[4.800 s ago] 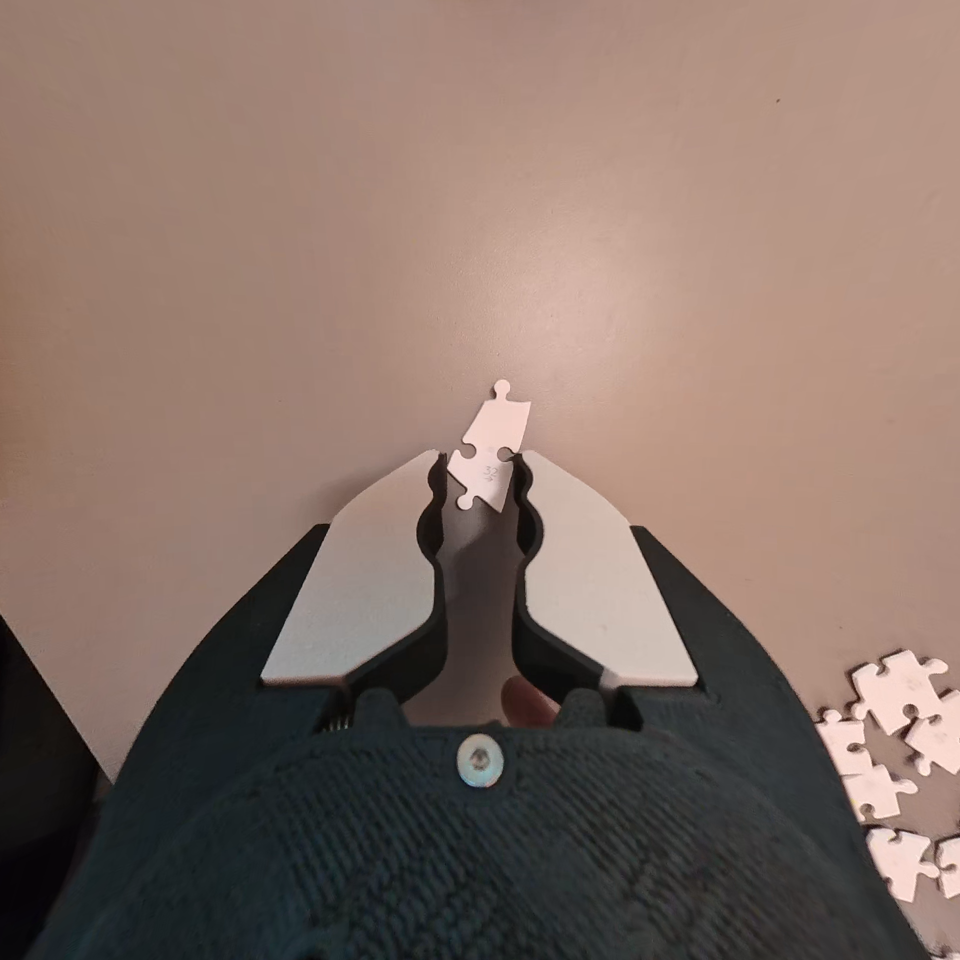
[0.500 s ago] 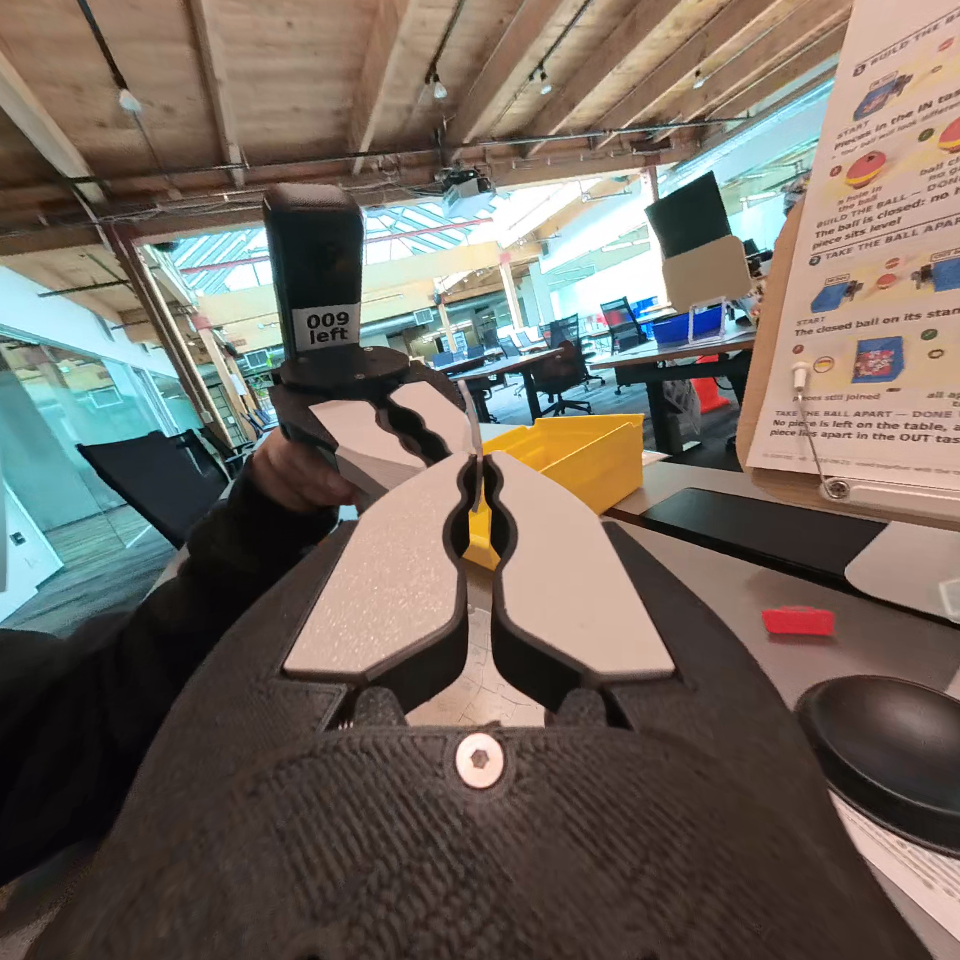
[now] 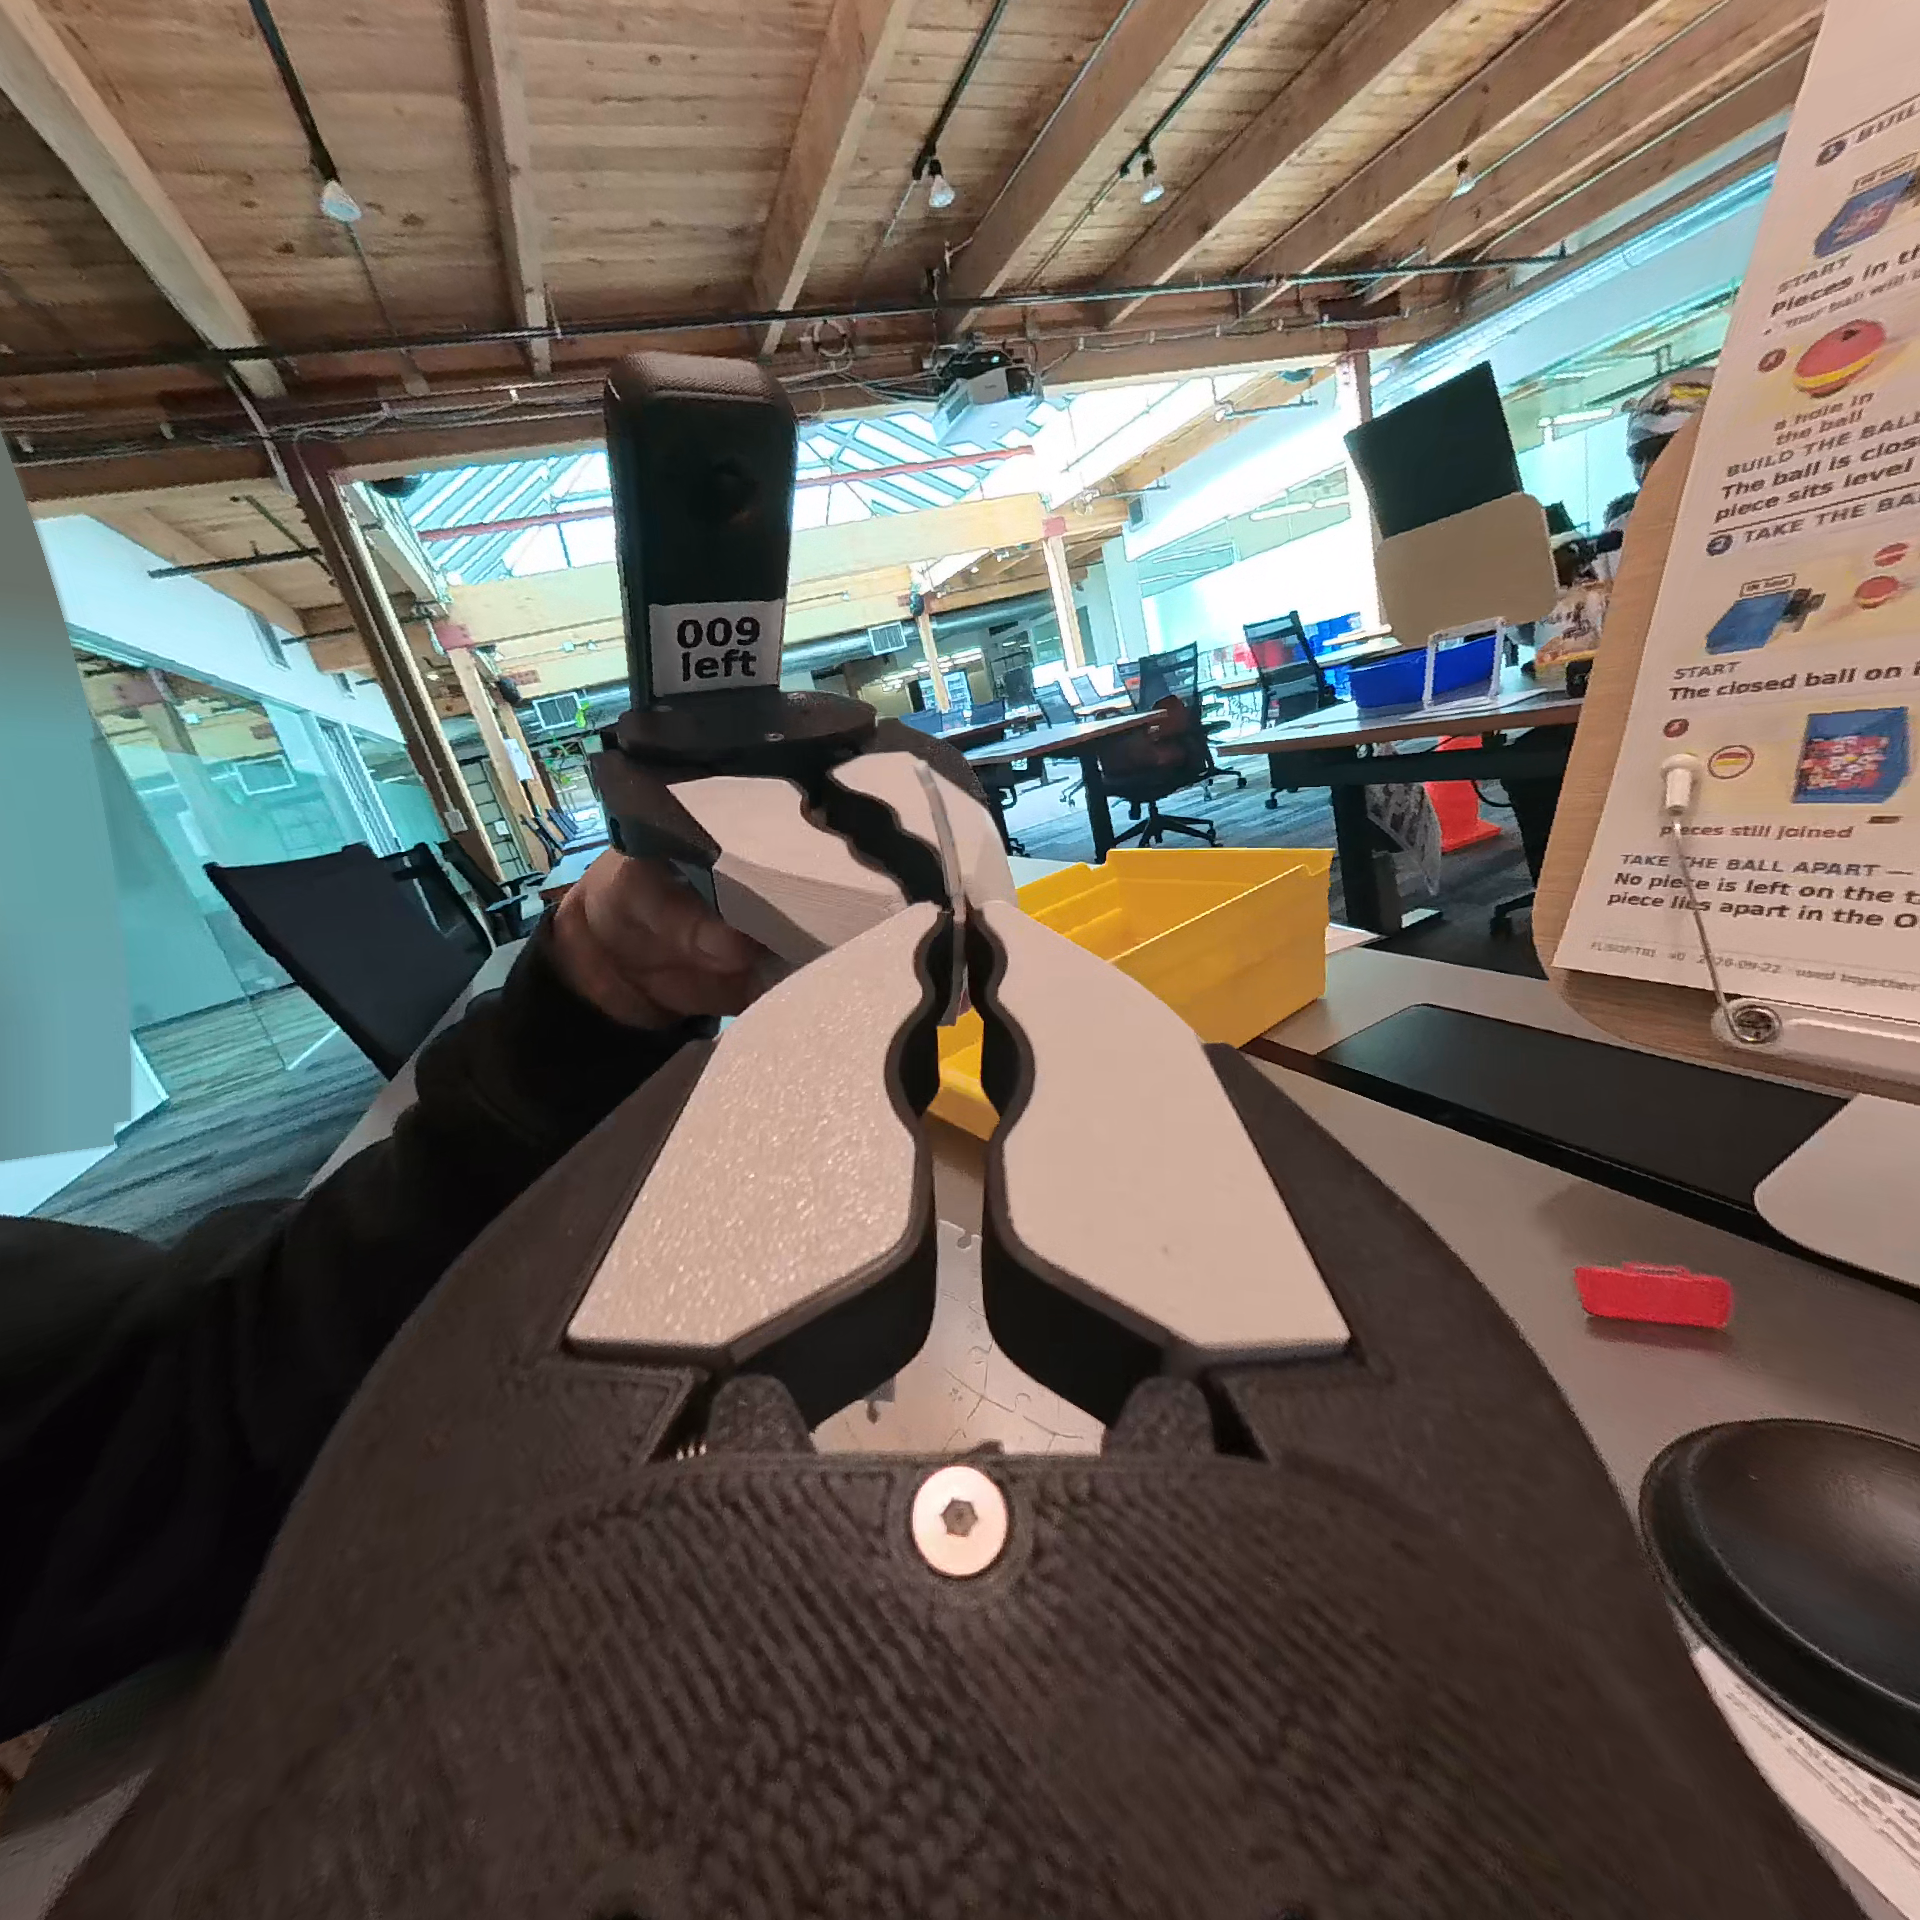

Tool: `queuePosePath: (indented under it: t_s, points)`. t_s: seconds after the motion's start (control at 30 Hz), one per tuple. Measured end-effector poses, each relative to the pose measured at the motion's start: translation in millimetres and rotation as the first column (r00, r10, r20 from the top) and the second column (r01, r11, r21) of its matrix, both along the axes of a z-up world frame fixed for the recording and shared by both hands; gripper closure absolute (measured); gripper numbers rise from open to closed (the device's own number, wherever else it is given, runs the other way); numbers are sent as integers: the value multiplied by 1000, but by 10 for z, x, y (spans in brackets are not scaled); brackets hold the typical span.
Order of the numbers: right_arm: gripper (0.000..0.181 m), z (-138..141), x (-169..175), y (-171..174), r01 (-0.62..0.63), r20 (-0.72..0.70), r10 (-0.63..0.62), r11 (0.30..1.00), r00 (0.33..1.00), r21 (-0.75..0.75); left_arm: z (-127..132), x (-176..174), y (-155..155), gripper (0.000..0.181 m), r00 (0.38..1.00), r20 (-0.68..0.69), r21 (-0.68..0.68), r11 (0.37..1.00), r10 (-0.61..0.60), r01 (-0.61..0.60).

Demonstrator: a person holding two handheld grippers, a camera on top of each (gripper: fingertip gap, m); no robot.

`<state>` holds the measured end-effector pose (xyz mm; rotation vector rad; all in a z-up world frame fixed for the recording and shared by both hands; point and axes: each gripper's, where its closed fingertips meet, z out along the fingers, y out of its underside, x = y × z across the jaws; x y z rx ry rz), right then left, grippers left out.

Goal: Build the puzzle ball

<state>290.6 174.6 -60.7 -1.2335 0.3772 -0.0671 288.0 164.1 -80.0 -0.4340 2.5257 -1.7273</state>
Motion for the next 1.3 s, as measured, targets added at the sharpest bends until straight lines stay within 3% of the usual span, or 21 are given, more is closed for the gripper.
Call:
queuePosePath:
  t_s: [0.17, 0.3, 0.4, 0.83, 1.13, 1.3]
  points:
    - [176, -81, 46, -5, 30, 29, -28, 997, 999, -71, -81, 38, 62, 180, 1000, -3, 56, 998, 10, -10]
    - [158, -78, 122, -68, 82, 140, -61, 985, 988, -149, -267, 112, 181, 179, 998, 26, 191, 980, 51, -55]
    - [165, -182, 61, 12, -8, 182, 58, 965, 982, -263, -386, 110, 220, 179, 999, 43, 261, 964, 29, -39]
    - [166, -671, 130, 214, -104, 212, 273, 808, 938, -580, -700, 155, 335, 180, 998, 53, 399, 917, -19, -4]
    - [175, -833, 126, 335, -152, 223, 444, 665, 868, -731, -864, 193, 423, 180, 999, 43, 493, 870, 1, -22]
    - [178, -883, 238, 373, -130, 241, 437, 664, 867, -736, -915, 274, 460, 179, 998, 19, 507, 860, 65, -66]
